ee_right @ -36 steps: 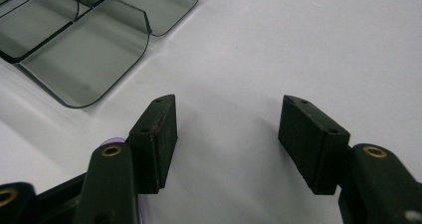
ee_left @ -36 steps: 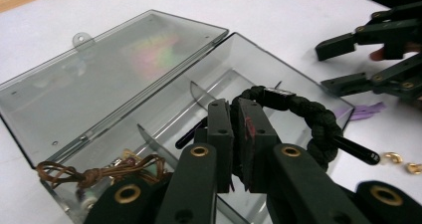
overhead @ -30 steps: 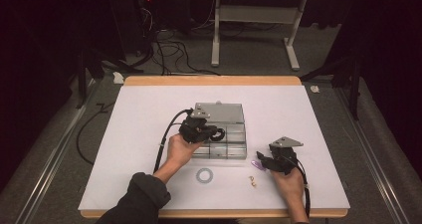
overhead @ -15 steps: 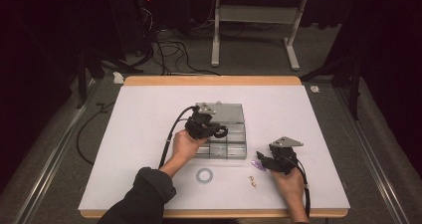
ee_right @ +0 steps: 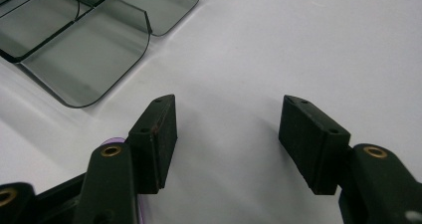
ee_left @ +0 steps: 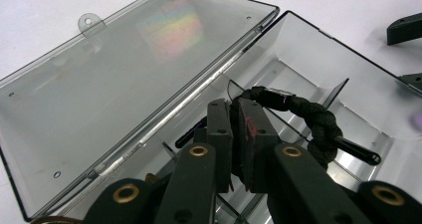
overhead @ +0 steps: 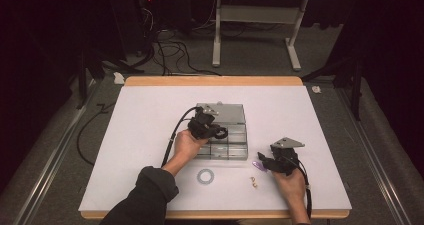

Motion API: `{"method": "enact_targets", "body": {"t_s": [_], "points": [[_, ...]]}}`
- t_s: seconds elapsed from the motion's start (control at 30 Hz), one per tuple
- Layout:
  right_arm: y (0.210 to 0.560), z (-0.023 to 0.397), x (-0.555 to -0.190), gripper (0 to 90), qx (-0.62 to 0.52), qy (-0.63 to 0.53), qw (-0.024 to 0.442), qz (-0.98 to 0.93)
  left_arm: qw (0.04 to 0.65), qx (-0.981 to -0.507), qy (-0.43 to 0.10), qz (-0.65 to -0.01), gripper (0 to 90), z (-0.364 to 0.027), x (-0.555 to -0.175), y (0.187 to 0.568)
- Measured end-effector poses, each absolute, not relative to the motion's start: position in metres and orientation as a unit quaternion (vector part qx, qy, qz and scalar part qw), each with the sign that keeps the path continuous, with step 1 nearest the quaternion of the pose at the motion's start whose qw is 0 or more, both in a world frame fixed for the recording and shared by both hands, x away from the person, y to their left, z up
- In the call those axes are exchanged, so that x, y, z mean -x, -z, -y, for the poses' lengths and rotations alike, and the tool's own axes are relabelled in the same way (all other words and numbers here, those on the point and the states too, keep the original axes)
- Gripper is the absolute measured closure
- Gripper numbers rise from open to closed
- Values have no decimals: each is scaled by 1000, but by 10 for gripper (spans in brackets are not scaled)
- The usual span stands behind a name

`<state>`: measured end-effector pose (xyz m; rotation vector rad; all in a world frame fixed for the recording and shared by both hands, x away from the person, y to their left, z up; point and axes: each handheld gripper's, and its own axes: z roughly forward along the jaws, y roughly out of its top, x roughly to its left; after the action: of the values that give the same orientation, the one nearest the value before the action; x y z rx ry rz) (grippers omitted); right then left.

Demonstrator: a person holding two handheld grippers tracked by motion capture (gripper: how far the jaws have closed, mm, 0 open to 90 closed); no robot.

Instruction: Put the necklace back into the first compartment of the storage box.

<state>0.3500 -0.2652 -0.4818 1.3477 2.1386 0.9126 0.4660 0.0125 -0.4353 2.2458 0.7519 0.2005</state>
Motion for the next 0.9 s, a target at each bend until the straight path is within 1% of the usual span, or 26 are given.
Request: {"method": "enact_targets", "body": {"t_s": [0.57,0.63,0.73,0.9], "points": [[482,265,-350,408,-488,-331,225,-775,356,-882,-92,-295,834,-11,-470,442],[482,265,-350,408,-489,-331,225,-775,355,-882,-92,-297,820,-11,-471,443],[482,265,-350,408,-489,-331,225,-775,360,-877,-94,-303,768,-13,-471,441],[482,265,-350,408,-489,-330,225,-775,373,-873,-93,-299,748,-15,-468,437]]}}
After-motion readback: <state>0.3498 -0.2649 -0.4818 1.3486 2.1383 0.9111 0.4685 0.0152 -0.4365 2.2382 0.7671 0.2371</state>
